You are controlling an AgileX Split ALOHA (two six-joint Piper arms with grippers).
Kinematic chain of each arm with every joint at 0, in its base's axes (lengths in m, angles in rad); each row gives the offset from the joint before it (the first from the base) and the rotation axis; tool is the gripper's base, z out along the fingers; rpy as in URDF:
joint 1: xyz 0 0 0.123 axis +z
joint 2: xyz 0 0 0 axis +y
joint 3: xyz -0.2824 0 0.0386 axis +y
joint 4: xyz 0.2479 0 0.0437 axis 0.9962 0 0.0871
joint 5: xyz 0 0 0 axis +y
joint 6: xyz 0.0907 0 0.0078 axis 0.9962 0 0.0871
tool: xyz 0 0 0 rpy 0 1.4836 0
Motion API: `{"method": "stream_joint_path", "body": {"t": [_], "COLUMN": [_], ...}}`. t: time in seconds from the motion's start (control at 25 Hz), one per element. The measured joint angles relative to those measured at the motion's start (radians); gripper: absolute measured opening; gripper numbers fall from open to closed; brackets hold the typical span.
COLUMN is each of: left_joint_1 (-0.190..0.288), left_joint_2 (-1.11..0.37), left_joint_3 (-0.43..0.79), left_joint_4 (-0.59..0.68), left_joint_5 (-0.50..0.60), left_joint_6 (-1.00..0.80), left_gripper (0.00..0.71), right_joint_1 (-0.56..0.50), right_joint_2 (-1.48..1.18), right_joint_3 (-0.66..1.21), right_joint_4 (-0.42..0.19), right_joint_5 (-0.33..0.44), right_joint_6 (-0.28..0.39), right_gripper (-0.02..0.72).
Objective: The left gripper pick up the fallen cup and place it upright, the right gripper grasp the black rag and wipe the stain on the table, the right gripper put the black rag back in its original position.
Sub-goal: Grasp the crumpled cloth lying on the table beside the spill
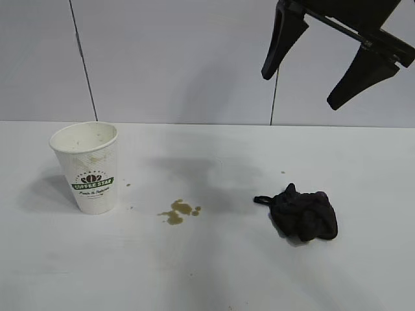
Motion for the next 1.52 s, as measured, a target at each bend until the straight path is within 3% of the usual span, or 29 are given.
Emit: {"method": "stream_joint_path", "body": {"t": [0.2,0.48,0.72,0.84,1.12,1.24,1.36,1.52], "left_joint_1": [-0.02,-0.061,-0.134,-0.167,-0.287,-0.337,-0.363,-0.364], "left_joint_2": [-0.334,-0.744,-0.758,-0.758,-0.757,-0.756,-0.756,-0.756], "left_joint_3": [0.0,-0.007,0.024,0.106,0.383,0.446,0.473,0.482], "left_joint_4": [-0.04,-0.066,-0.038,0.003,0.14,0.159,0.159,0.161], "left_joint_5": [0.036,0.34,0.796,0.933,0.957,0.933,0.871,0.856], "left_joint_6": [-0.02,-0.137,-0.203,-0.22,-0.24,-0.257,-0.284,-0.299], "left_gripper": [0.626,0.625,0.625,0.625,0.625,0.625,0.625,0.625], "right_joint_1": [0.0,0.0,0.0,0.0,0.0,0.001,0.02,0.068], "right_joint_2": [0.0,0.0,0.0,0.0,0.0,0.0,0.019,0.096], "right_joint_3": [0.0,0.0,0.0,0.0,0.0,0.0,-0.001,-0.001], "right_joint_4": [0.0,-0.003,-0.003,-0.003,-0.003,-0.025,-0.123,-0.29], "right_joint_5": [0.0,0.0,0.005,0.018,0.079,0.083,0.084,0.053], "right_joint_6": [-0.001,-0.032,-0.045,-0.057,-0.175,-0.217,-0.222,-0.168], "right_gripper": [0.622,0.622,0.622,0.622,0.622,0.622,0.622,0.622]}}
